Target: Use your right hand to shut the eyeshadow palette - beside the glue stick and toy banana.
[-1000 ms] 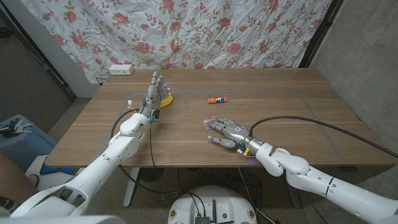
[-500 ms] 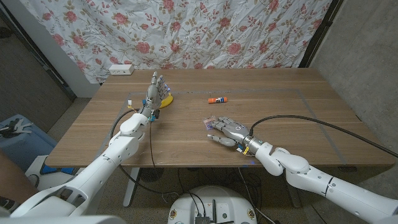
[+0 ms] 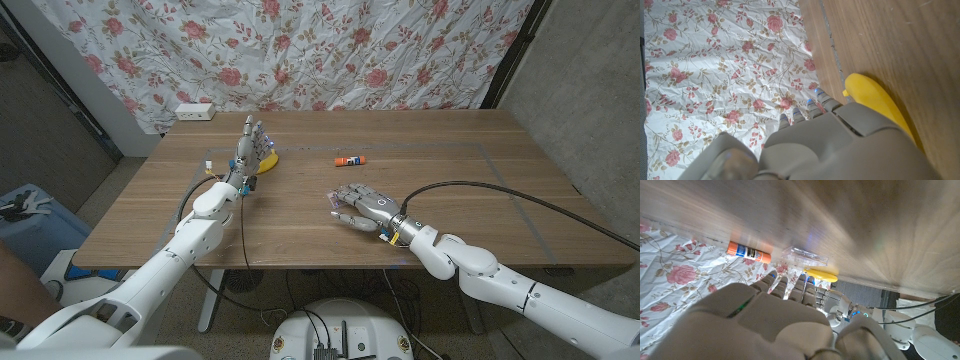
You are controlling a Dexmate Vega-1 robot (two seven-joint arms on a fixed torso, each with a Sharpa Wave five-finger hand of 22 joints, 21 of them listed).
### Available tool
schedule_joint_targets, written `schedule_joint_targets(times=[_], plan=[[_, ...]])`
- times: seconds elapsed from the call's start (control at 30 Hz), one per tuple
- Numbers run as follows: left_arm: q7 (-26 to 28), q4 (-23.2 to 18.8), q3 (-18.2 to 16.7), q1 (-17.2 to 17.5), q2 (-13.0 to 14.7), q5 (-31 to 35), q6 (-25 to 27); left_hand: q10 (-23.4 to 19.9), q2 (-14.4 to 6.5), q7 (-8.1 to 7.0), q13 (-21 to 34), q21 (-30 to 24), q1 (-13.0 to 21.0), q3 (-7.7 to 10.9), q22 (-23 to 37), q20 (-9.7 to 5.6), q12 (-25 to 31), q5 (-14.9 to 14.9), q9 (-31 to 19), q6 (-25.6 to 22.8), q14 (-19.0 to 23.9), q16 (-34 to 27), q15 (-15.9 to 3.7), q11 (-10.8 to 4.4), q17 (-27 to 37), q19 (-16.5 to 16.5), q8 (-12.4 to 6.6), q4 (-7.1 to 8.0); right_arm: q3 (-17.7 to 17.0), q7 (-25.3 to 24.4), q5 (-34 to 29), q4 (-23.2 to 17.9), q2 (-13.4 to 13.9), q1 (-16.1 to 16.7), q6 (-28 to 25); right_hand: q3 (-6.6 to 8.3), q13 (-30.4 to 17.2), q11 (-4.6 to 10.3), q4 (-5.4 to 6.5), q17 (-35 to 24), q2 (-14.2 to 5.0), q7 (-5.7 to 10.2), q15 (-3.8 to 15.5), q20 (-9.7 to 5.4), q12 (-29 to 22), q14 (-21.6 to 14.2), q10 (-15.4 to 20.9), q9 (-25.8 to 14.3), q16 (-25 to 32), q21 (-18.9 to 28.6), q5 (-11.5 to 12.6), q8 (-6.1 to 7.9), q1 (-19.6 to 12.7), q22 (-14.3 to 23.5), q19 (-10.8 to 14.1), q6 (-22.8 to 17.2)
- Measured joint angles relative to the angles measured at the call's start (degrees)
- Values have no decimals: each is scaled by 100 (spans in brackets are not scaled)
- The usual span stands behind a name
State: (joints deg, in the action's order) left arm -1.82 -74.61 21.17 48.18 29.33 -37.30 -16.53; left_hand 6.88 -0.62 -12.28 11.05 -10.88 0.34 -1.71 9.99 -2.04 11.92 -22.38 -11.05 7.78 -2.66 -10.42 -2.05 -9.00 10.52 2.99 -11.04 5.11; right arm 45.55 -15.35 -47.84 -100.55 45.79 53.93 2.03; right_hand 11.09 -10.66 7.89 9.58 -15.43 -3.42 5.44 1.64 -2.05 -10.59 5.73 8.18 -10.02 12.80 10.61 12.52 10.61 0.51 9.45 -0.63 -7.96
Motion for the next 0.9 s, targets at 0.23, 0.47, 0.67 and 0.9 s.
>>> schedule_joint_targets(times=[0.23,0.47,0.67,0.9], plan=[[0,0,0,1,0,0,-2,0,0,0,0,0,0,0,0,0,0,0,0,0,0,0,0,0,0,0,0,0,-79,-42,98,-101,14,56,41,0,0,0,0,-1,-53,0,0,23,0,0,0,0,0,23,0,0,-53,0,65,0],[0,0,0,1,0,0,-2,0,0,0,0,0,0,0,0,0,0,0,0,0,0,0,0,0,0,0,0,0,-228,-128,334,-211,20,133,140,0,0,0,0,-1,-53,0,42,12,0,-43,0,0,0,34,20,0,-53,0,117,0],[0,2,0,1,-1,0,-4,0,0,0,0,0,0,0,0,0,0,0,0,0,0,0,0,0,0,0,0,0,-357,-174,643,-263,25,183,296,16,-1,-32,-17,21,-53,0,28,30,0,-57,-32,0,0,66,20,0,-53,0,218,0],[0,5,0,1,-2,0,-6,0,0,0,0,0,0,0,0,0,0,0,0,0,0,0,0,0,0,0,0,0,-539,-243,1050,-272,13,234,564,49,-1,-65,-49,28,-53,-22,29,1,0,-96,1,0,44,106,20,0,-55,0,329,-22]])
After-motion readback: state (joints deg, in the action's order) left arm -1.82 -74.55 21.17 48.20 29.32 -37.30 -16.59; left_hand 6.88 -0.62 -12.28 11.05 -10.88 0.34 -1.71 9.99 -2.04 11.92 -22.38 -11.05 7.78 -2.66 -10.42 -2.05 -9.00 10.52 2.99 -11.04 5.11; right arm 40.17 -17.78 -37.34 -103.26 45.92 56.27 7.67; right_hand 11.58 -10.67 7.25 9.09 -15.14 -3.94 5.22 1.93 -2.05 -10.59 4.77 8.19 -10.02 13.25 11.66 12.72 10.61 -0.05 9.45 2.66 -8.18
